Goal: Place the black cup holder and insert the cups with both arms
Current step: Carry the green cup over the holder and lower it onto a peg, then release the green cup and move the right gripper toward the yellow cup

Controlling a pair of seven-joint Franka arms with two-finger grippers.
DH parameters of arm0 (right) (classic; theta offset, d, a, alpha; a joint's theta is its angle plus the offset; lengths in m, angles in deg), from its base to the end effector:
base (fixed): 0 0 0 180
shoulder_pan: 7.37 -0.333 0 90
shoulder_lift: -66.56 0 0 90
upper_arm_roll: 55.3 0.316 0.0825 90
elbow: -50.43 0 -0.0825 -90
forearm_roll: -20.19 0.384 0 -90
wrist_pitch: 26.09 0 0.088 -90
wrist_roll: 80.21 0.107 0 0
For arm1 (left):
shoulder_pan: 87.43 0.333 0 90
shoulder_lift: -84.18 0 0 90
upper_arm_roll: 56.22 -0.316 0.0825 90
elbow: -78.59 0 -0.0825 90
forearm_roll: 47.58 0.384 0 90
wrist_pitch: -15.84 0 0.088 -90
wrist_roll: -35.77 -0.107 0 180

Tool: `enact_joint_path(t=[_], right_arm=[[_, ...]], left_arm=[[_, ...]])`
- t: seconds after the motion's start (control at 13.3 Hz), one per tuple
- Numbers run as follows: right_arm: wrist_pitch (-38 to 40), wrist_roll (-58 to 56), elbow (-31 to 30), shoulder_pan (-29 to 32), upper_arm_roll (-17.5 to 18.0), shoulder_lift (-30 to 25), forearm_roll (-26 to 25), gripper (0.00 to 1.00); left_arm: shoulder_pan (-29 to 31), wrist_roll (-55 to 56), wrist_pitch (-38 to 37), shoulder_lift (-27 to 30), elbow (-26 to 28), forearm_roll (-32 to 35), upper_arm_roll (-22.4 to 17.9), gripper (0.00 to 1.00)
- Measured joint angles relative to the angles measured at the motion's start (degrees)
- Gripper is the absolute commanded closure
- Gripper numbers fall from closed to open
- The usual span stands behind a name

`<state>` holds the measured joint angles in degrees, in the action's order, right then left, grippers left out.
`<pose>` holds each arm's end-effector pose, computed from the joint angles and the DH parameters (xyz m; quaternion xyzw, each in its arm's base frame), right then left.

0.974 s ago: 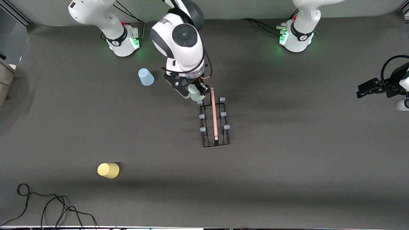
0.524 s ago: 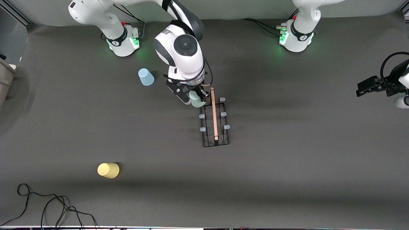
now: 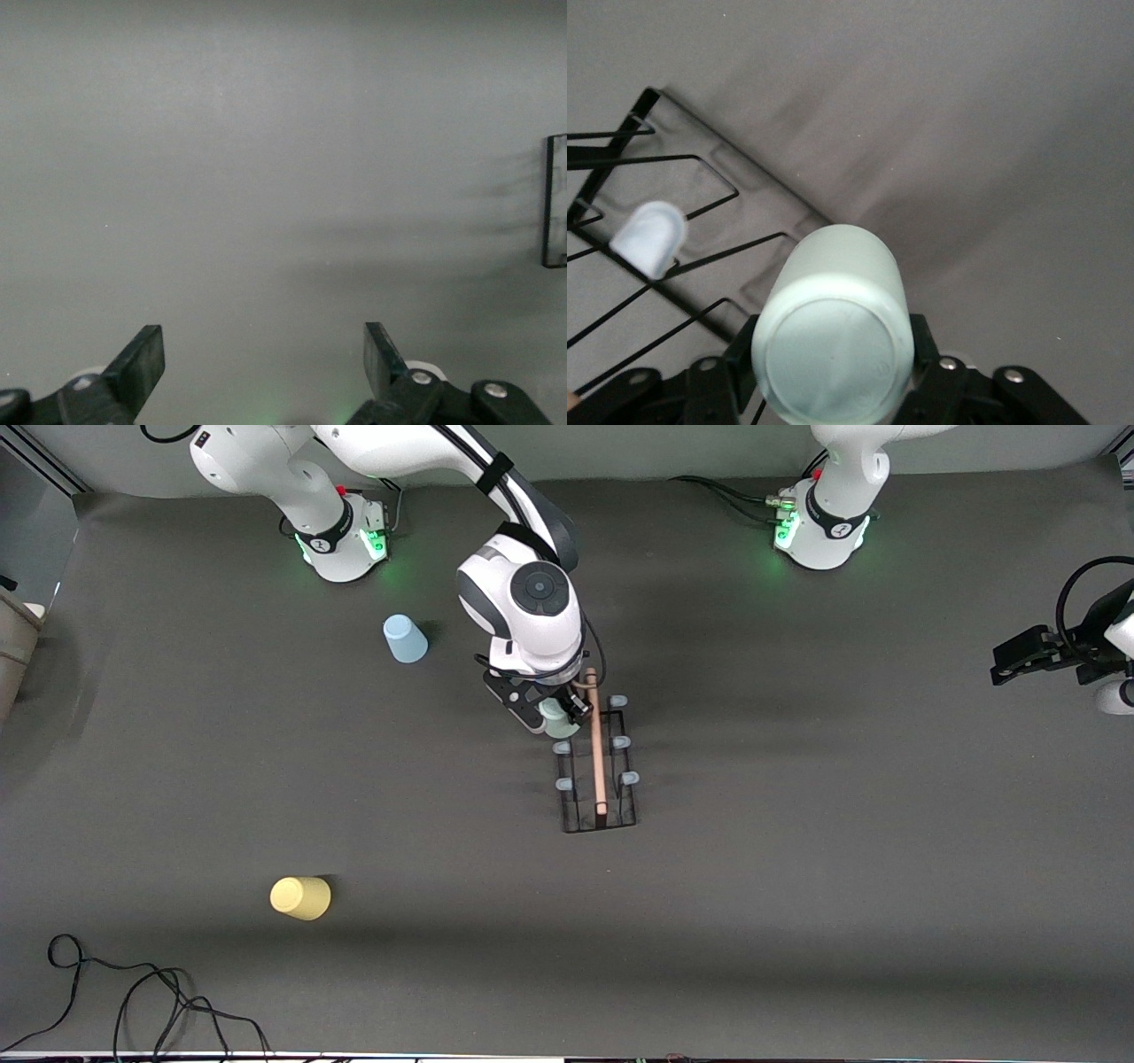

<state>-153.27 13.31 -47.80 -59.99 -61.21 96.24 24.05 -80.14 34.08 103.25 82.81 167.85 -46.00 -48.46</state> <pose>0.4519 0.4927 0.2893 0.9121 -0.4099 -0.0027 0.0040 0.5567 -0.0006 0.6136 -0.9994 0.0186 0.0281 0.0119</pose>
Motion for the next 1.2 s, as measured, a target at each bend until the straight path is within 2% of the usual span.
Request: enact_joint_path(t=[0.22, 0.3, 0.52, 0.67, 0.9, 1.2], right_arm=[[0.9, 0.0, 1.5, 0.0, -1.5, -0.6, 0.0, 0.0], [3.7, 0.0, 3.2, 0.1, -2.3, -1.2, -0.1, 0.0], [17.2, -1.4, 11.9, 0.1, -5.0, -3.0, -0.2, 0.0], [26.3, -6.6, 17.7, 0.2, -8.0, -4.3, -0.2, 0.0], [33.8, -22.4, 21.1, 0.6, -14.6, -6.9, -0.2, 0.0], [38.5, -53.7, 21.1, 4.1, -25.5, -9.2, -0.2, 0.0]], left_arm=[[-0.9, 0.0, -1.1, 0.6, -2.3, 0.0, 0.2, 0.0], [-0.9, 0.0, -2.0, 0.9, -3.1, 0.1, 0.1, 0.0], [-0.2, 0.0, -2.2, 0.9, -3.6, 0.2, -1.0, 0.0], [0.4, 0.0, -2.5, 0.9, -3.6, 0.2, -1.1, 0.0], [0.3, 0.1, -2.5, 0.9, -3.6, 0.2, -0.9, 0.0], [0.2, 1.5, -2.6, 0.5, -3.5, 0.2, -0.4, 0.0]])
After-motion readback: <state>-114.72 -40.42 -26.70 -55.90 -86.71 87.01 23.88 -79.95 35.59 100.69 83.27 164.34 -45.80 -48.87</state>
